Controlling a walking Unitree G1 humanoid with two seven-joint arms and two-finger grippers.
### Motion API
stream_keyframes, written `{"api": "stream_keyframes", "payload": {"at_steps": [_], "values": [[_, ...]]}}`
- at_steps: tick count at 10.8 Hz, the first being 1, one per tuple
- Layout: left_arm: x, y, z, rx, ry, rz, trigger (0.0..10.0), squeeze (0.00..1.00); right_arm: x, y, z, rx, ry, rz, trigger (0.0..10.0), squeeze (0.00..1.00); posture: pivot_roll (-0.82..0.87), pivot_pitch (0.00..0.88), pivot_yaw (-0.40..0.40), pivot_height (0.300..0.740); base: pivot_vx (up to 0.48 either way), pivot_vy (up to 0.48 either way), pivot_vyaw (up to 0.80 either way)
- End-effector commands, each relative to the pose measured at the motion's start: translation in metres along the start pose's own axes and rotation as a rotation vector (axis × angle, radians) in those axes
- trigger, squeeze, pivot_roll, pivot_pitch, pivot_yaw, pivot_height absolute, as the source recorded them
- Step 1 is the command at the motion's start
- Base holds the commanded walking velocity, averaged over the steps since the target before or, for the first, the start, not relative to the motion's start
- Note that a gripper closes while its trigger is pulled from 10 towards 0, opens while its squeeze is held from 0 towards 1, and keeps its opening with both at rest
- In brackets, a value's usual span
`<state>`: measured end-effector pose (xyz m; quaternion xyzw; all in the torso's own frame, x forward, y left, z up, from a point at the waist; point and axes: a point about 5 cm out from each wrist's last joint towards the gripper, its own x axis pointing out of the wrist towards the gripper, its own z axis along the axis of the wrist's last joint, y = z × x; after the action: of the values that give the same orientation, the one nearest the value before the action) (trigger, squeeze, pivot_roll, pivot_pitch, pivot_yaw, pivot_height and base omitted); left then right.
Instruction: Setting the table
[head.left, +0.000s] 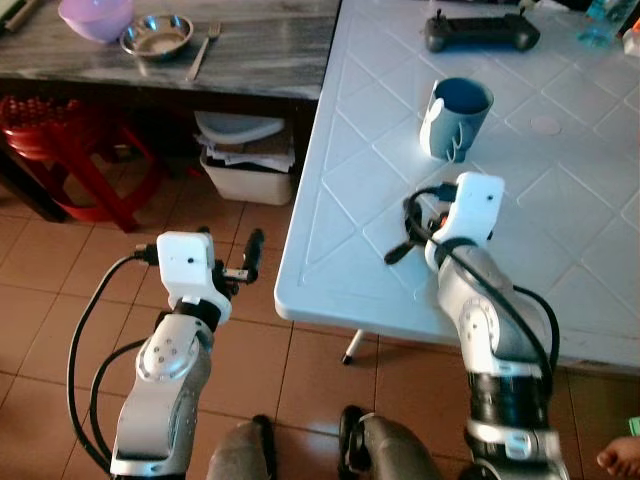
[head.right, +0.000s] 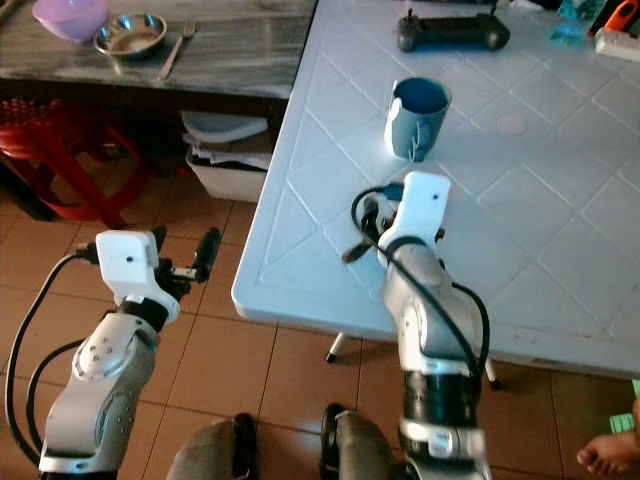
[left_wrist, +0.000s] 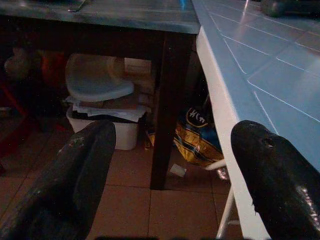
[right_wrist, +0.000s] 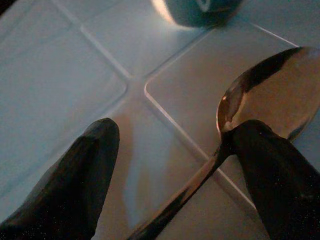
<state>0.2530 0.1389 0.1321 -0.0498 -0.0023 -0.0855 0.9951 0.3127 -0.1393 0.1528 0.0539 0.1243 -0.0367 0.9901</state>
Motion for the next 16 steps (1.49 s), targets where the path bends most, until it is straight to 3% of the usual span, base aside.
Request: {"api": "stream_keyframes", "payload": {"at_steps": [1, 2, 4, 6, 9, 13, 14, 15, 16], "values": [[-0.004, 0.001, 0.001, 0.005, 0.005, -0.003, 10.0, 0.0, -0.002, -0.006, -0.031, -0.061, 0.129, -0.007, 10.0, 0.0, -0.01, 0.209, 0.028, 0.74, 0.0, 0.0, 0.0], [-0.004, 0.001, 0.001, 0.006, 0.006, -0.005, 10.0, 0.0, -0.003, -0.016, -0.021, -0.169, 0.054, -0.009, 10.0, 0.0, -0.01, 0.209, 0.028, 0.74, 0.0, 0.0, 0.0], [-0.004, 0.001, 0.001, 0.006, 0.006, -0.009, 10.0, 0.0, -0.007, -0.018, -0.007, -0.126, 0.016, -0.016, 10.0, 0.0, -0.01, 0.205, 0.031, 0.74, 0.0, 0.0, 0.0], [-0.002, 0.001, 0.003, 0.008, 0.001, -0.022, 10.0, 0.0, -0.019, -0.006, 0.007, -0.086, -0.02, 0.019, 10.0, 0.0, -0.01, 0.203, 0.034, 0.74, 0.0, 0.0, 0.0], [-0.002, 0.0, 0.003, 0.007, 0.003, -0.038, 10.0, 0.0, -0.031, -0.001, 0.004, 0.01, 0.056, 0.001, 10.0, 0.0, -0.01, 0.205, 0.034, 0.74, 0.0, 0.0, 0.0], [-0.002, -0.002, 0.003, 0.004, 0.007, -0.061, 10.0, 0.0, -0.029, -0.02, -0.021, 0.075, 0.195, -0.126, 10.0, 0.0, -0.01, 0.214, 0.036, 0.74, 0.0, 0.0, 0.0], [-0.002, -0.002, 0.004, 0.006, 0.007, -0.061, 10.0, 0.0, -0.018, -0.027, -0.024, 0.063, 0.208, -0.131, 3.4, 0.0, -0.01, 0.218, 0.038, 0.74, 0.0, 0.0, 0.0], [-0.001, -0.002, 0.005, 0.007, 0.005, -0.061, 10.0, 0.0, -0.008, -0.031, -0.027, 0.078, 0.244, -0.13, 0.0, 0.0, -0.01, 0.237, 0.038, 0.74, 0.0, 0.0, 0.0], [0.0, -0.002, 0.006, 0.007, 0.003, -0.063, 10.0, 0.0, 0.0, -0.035, -0.03, 0.068, 0.282, -0.127, 0.0, 0.0, 0.0, 0.229, 0.036, 0.74, 0.0, 0.0, 0.0]]}}
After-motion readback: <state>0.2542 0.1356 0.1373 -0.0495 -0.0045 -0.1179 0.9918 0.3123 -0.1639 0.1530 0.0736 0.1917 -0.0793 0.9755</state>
